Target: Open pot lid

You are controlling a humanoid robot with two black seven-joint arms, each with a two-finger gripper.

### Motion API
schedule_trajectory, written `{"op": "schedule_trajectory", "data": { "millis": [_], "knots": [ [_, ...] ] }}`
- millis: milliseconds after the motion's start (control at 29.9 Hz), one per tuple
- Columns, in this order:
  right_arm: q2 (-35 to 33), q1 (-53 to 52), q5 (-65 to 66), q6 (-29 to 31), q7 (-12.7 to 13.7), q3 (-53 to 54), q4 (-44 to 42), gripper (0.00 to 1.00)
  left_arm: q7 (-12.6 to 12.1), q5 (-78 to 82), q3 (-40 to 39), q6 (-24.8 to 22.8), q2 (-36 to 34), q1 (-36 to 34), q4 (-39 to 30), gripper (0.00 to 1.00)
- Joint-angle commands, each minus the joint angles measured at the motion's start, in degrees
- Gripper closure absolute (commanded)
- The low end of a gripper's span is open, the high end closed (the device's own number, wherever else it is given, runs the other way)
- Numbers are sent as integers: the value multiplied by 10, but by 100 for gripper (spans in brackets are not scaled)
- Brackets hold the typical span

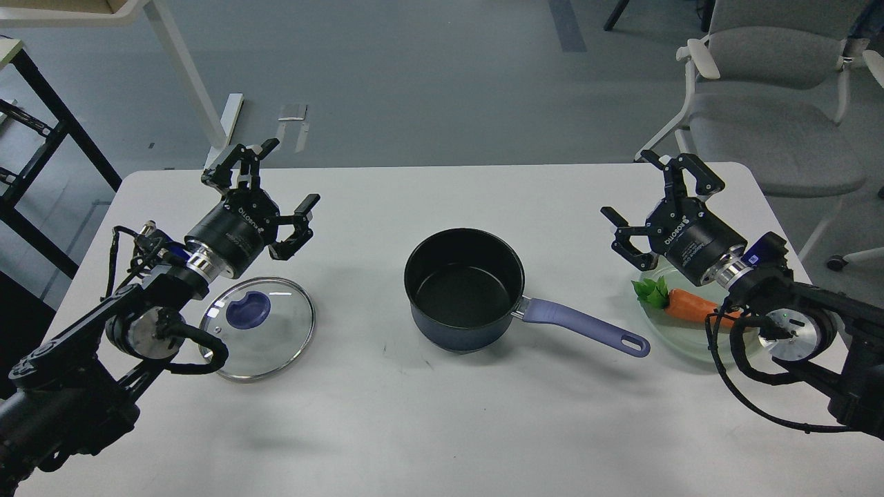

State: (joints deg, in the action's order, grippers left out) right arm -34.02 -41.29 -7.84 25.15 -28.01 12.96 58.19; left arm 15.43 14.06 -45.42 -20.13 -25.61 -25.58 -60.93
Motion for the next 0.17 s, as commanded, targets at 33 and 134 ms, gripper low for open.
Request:
{"op": "schedule_trajectory", "data": {
  "millis": [33,134],
  "knots": [
    [0,4,5,1,0,11,3,0,-1,0,0,8,-4,2,0,1],
    [0,4,5,-3,0,18,2,0,0,1,7,11,-21,2,0,1]
  ]
}}
